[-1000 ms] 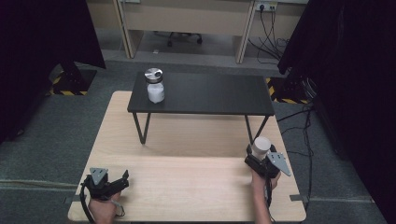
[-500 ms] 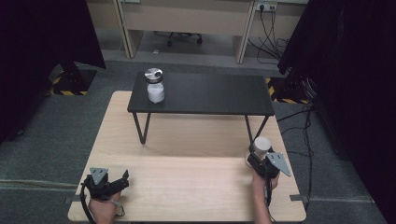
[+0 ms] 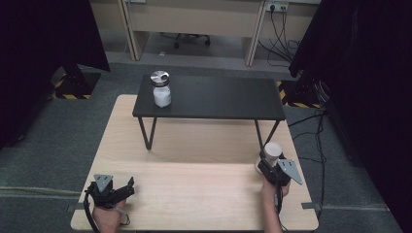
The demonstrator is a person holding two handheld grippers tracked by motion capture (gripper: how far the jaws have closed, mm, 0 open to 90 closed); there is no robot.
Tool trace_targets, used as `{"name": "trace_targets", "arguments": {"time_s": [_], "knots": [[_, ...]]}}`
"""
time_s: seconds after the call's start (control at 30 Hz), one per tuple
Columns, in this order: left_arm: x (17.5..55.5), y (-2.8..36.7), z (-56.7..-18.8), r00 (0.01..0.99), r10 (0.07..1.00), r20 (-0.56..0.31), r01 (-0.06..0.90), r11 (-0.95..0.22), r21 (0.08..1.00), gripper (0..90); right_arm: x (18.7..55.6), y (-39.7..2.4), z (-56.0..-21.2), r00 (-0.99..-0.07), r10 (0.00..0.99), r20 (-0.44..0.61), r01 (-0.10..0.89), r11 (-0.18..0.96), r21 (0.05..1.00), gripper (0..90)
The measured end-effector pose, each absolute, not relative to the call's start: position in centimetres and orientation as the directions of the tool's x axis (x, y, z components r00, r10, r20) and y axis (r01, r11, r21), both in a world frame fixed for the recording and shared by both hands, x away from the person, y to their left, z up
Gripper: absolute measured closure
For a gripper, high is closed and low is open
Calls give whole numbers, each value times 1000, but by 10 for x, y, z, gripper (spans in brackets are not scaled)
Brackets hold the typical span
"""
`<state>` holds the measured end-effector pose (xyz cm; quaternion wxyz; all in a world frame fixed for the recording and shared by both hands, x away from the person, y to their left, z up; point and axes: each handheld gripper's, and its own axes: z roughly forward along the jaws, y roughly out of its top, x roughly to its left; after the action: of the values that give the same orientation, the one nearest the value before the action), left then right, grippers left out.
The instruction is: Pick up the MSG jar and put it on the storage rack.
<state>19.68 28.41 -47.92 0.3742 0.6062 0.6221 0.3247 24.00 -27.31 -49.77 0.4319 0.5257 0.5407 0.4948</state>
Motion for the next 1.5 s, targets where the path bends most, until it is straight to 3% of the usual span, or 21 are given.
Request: {"name": "trace_targets", "arguments": {"time_s": [0.67, 1.5], "knots": [[197, 285, -479, 21, 997, -73, 513, 52, 857, 0, 232, -281, -470, -88, 994, 58, 149, -45, 988, 339], [195, 286, -481, 34, 997, -75, 501, 48, 864, 0, 250, -263, -381, -151, 988, 33, 113, -16, 994, 339]]}}
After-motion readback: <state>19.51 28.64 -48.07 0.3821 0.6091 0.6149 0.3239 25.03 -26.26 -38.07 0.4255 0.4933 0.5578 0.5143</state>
